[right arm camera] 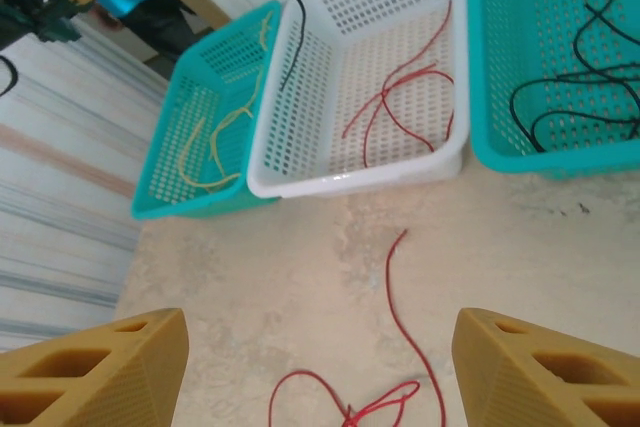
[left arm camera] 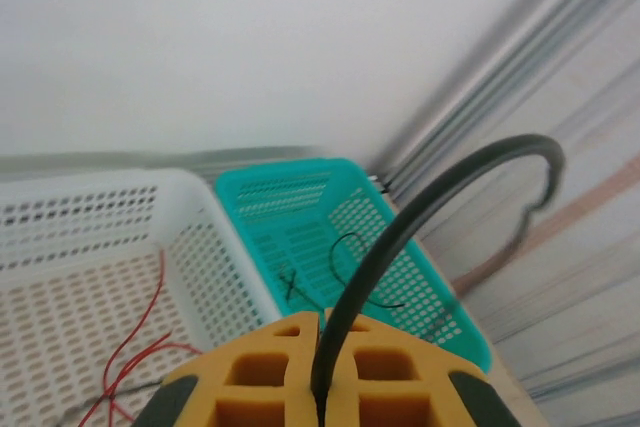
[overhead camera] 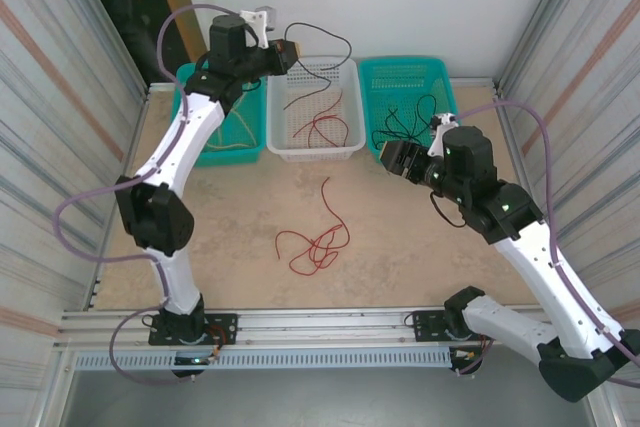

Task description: Untangle the cables

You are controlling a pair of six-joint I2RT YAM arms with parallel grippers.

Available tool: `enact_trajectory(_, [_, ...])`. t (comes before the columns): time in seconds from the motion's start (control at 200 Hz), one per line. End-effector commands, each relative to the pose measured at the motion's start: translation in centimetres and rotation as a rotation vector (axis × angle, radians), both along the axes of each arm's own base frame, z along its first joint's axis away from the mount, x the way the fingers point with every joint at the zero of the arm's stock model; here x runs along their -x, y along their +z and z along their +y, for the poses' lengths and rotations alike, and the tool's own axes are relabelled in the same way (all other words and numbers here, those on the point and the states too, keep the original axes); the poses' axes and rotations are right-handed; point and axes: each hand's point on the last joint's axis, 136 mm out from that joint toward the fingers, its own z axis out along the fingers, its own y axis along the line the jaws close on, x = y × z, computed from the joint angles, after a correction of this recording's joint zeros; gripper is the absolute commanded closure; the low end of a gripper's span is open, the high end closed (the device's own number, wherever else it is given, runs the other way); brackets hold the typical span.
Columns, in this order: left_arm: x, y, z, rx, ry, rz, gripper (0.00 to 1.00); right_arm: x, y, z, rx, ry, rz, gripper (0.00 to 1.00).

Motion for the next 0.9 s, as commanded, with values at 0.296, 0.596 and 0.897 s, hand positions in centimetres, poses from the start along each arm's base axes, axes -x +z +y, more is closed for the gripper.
enact_trajectory(0.296, [0.9, 1.8, -1.9, 0.121, -0.060, 0.013, 1.00, 0.6, -1.6, -1.7, 0.036, -0.075, 0.041, 0.32])
enact_trajectory(0.596, [2.9, 6.5, -11.7, 0.358, -0.290, -0.029, 1.00, 1.3, -2.8, -4.2, 0.061, -0.177, 0.069, 0.34])
enact_trajectory(0.897, [-0.7, 2.1, -17.8, 0.437, -0.283, 0.051, 1.00, 3.0, -3.5, -6.1, 0.047, -0.220, 0.086, 0.35])
